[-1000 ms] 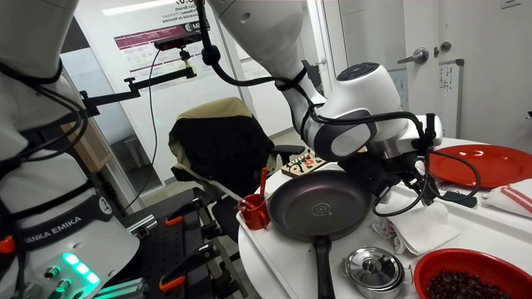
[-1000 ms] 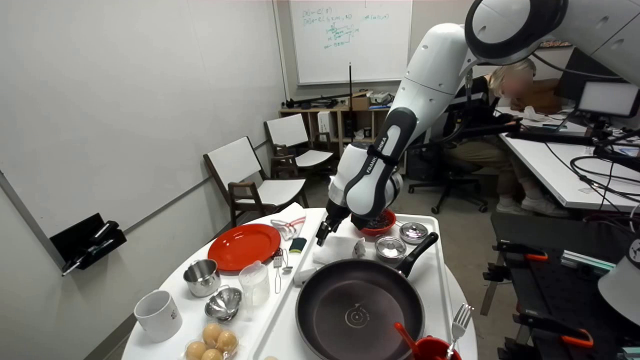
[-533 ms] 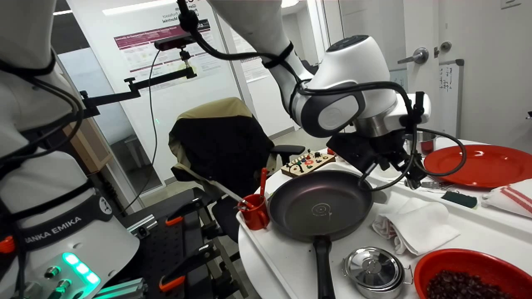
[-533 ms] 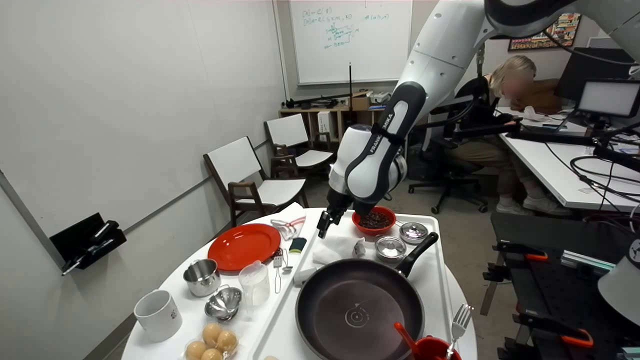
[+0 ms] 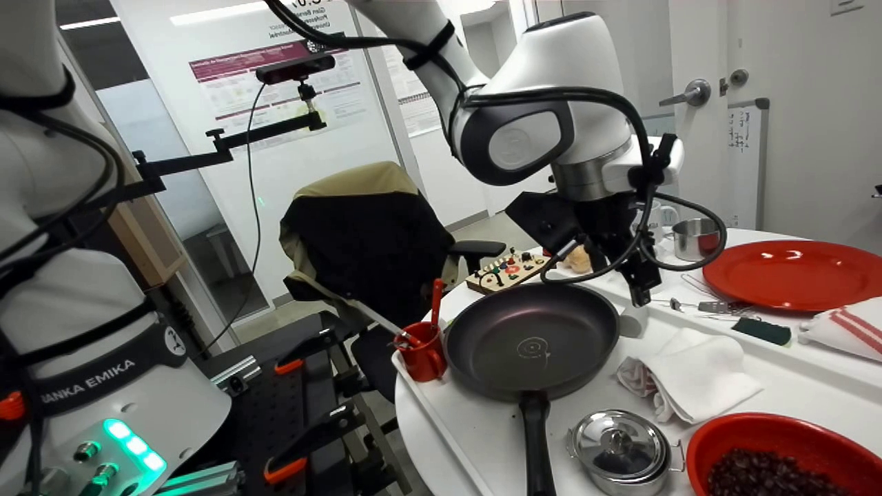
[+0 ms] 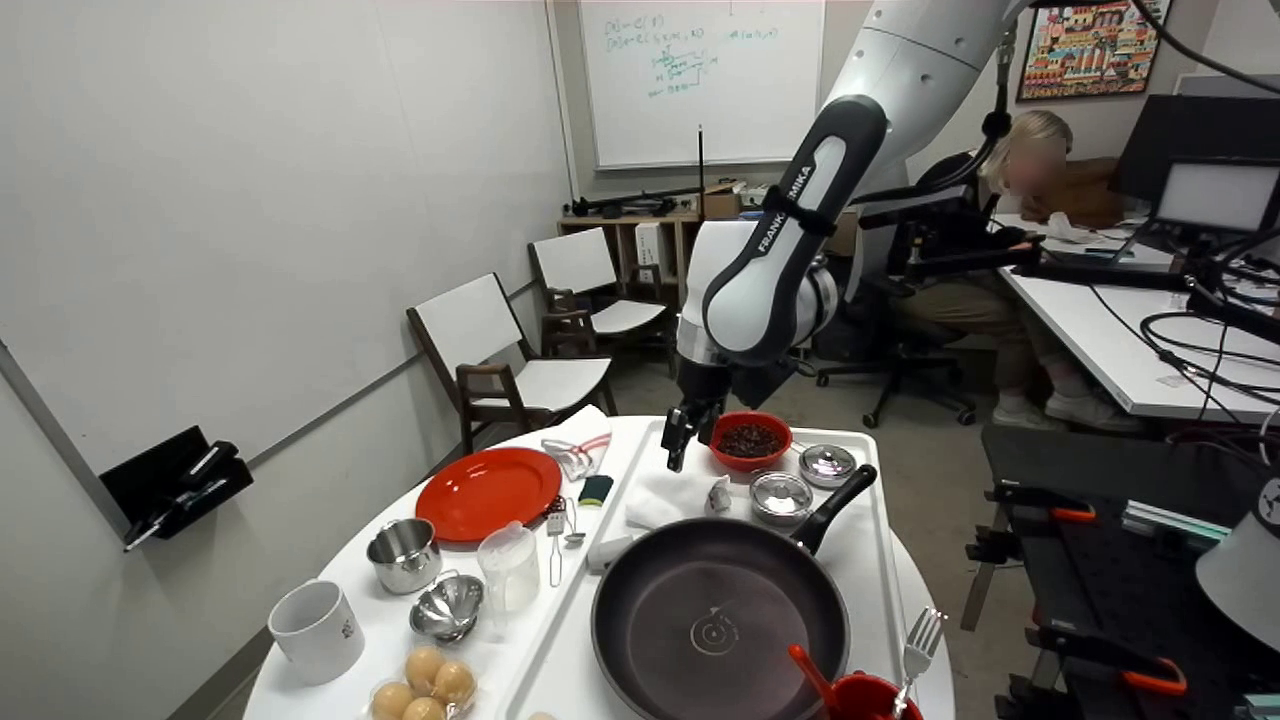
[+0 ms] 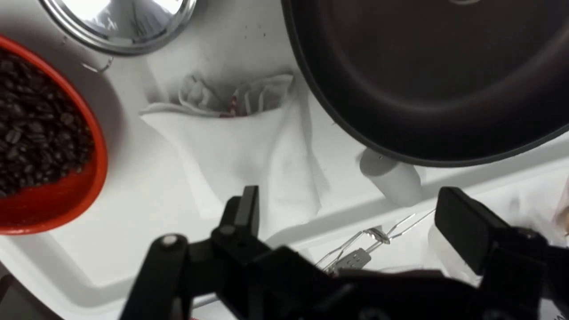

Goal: Use the white towel to wipe the pan

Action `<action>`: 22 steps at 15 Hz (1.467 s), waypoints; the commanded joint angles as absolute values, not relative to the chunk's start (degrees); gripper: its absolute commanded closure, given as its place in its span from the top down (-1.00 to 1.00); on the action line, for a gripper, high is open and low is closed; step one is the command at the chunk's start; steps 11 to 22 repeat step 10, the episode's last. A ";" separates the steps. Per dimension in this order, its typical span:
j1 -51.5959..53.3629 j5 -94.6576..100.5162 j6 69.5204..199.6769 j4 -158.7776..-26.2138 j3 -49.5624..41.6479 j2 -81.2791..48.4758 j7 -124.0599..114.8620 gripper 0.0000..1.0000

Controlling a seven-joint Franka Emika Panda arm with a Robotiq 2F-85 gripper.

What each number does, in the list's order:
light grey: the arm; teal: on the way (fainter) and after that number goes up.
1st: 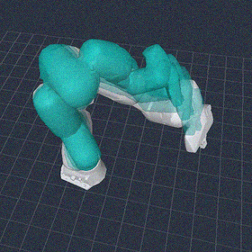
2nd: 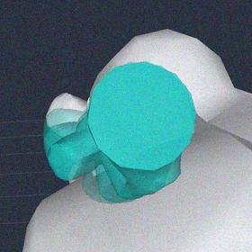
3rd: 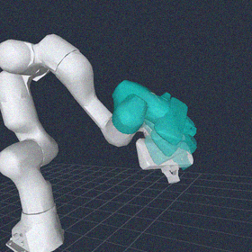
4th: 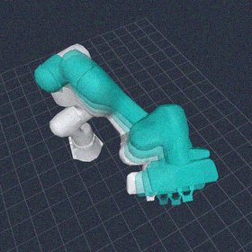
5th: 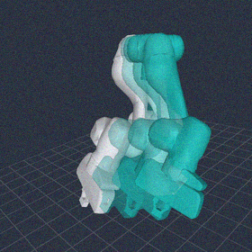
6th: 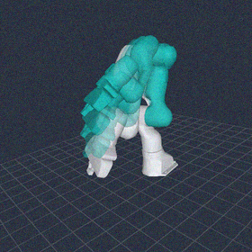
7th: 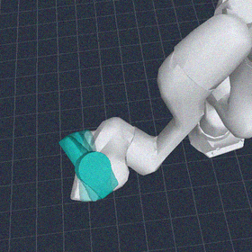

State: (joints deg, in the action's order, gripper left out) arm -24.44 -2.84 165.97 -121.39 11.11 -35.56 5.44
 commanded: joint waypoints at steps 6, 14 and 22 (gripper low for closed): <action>-22.15 -8.85 162.85 -126.87 9.32 -32.35 8.45 1.00; -21.71 -8.91 162.86 -126.60 8.90 -32.50 8.35 1.00; -21.71 -8.91 162.86 -126.60 8.90 -32.50 8.35 1.00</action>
